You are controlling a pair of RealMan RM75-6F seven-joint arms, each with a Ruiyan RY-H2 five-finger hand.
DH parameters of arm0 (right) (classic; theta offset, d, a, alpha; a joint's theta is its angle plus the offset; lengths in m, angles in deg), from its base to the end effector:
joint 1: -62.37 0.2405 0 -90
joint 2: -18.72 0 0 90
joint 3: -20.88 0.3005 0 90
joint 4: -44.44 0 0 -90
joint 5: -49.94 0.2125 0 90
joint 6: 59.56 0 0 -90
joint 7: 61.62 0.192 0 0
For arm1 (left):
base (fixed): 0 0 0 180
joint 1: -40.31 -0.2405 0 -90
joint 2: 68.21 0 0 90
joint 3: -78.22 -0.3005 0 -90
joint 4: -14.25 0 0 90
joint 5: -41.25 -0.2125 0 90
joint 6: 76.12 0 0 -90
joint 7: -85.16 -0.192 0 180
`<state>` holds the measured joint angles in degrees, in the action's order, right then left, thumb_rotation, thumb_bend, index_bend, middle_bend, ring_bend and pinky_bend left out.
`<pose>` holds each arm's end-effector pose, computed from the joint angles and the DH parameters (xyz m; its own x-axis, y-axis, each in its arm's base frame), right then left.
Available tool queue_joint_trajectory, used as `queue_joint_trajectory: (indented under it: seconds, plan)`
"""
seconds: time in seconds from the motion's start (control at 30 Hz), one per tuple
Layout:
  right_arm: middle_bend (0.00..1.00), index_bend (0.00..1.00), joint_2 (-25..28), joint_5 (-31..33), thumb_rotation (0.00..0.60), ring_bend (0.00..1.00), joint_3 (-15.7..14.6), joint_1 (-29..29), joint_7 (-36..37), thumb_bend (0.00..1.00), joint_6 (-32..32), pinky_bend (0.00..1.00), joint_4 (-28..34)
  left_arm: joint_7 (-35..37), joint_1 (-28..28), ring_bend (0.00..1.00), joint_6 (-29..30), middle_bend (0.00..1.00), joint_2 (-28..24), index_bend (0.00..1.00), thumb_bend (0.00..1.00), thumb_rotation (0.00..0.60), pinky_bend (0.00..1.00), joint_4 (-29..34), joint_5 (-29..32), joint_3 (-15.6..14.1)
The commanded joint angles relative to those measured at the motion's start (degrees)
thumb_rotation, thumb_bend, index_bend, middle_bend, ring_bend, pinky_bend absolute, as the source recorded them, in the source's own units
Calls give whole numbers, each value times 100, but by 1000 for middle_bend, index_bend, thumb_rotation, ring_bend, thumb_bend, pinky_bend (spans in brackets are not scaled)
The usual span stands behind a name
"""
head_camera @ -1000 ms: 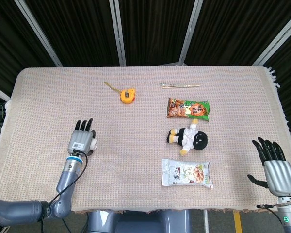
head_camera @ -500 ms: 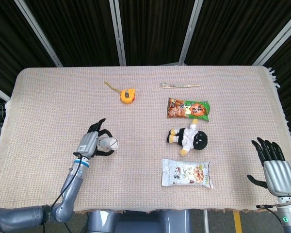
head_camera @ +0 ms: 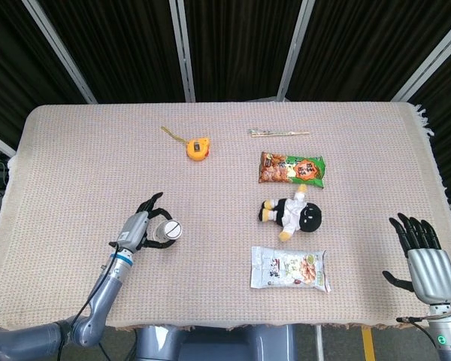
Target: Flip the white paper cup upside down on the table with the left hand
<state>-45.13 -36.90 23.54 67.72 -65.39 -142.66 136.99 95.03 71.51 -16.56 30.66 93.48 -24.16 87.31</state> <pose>-0.3493 -0.2347 0.1694 0.4580 -0.0346 0.8883 -0.8888 -0.0350 0.4569 -0.2244 0.3635 -0.0860 -0.1714 0.3787 0.9095 0.9803 -0.0264 0.1957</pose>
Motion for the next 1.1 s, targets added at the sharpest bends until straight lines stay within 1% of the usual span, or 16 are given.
queue_joint_trajectory:
  seconds: [0.03, 0.07, 0.1, 0.13, 0.2, 0.23, 0.47, 0.57, 0.7, 0.73, 0.87, 1.0, 1.1]
  plan:
    - [0, 50, -9, -1, 600, 0, -3, 1, -17, 53, 2, 0, -1, 150, -106, 0, 17, 0, -132, 392, 133, 600, 0, -37, -127, -58]
    - [0, 49, -16, -4, 600, 0, -5, 0, -26, 53, 0, 0, -2, 162, -127, 0, 12, 0, -172, 357, 134, 600, 0, -43, -157, -79]
    - [0, 49, -19, -5, 600, 0, -7, 0, -32, 52, 0, 0, -3, 162, -140, 0, 7, 0, -201, 287, 134, 600, 0, -47, -177, -97]
    - [0, 50, -21, -6, 600, 0, -8, 0, -39, 52, 0, 0, -3, 163, -151, 0, 2, 0, -229, 191, 134, 600, 0, -49, -201, -115]
    - [0, 49, -27, -4, 600, 0, -10, 0, -55, 52, 4, 0, -2, 149, -186, 0, 3, 0, -307, 48, 132, 600, 0, -67, -275, -169]
    - [0, 49, -27, -3, 600, 0, -10, 1, -65, 52, 6, 0, 1, 129, -201, 0, 7, 0, -339, 8, 133, 600, 0, -81, -310, -196]
    - [0, 49, -38, 7, 600, 0, -16, 4, -109, 53, 22, 0, 7, 200, -309, 0, 25, 0, -533, 0, 130, 600, 0, -27, -432, -256]
    - [0, 49, -43, 9, 600, 0, -10, 5, -108, 53, 17, 0, -2, 193, -396, 0, 224, 0, -659, 0, 132, 600, 0, 31, -614, -294]
    - [0, 47, -67, 22, 600, 0, 11, 11, -100, 52, 4, 0, -41, -135, -664, 0, 957, 0, -839, 0, 129, 600, 0, 30, -1038, -421]
    - [0, 43, -85, 21, 600, 0, 22, 13, -97, 51, -9, 0, -59, -415, -786, 0, 1303, 0, -914, 0, 130, 600, 0, -18, -1207, -484]
    - [0, 11, -171, -22, 600, 0, 46, 16, -114, 51, -82, 0, -138, -1394, -1264, 0, 2370, 0, -1155, 0, 126, 600, 0, -61, -1562, -665]
    - [0, 0, -265, -61, 600, 0, 64, 14, -184, 52, -155, 0, -199, -2173, -1720, 0, 2954, 0, -1448, 0, 122, 600, 0, 109, -1528, -794]
    - [0, 0, -329, -109, 600, 0, 65, 1, -246, 51, -229, 0, -234, -2397, -1981, 0, 3145, 0, -1688, 0, 123, 600, 0, 332, -1469, -887]
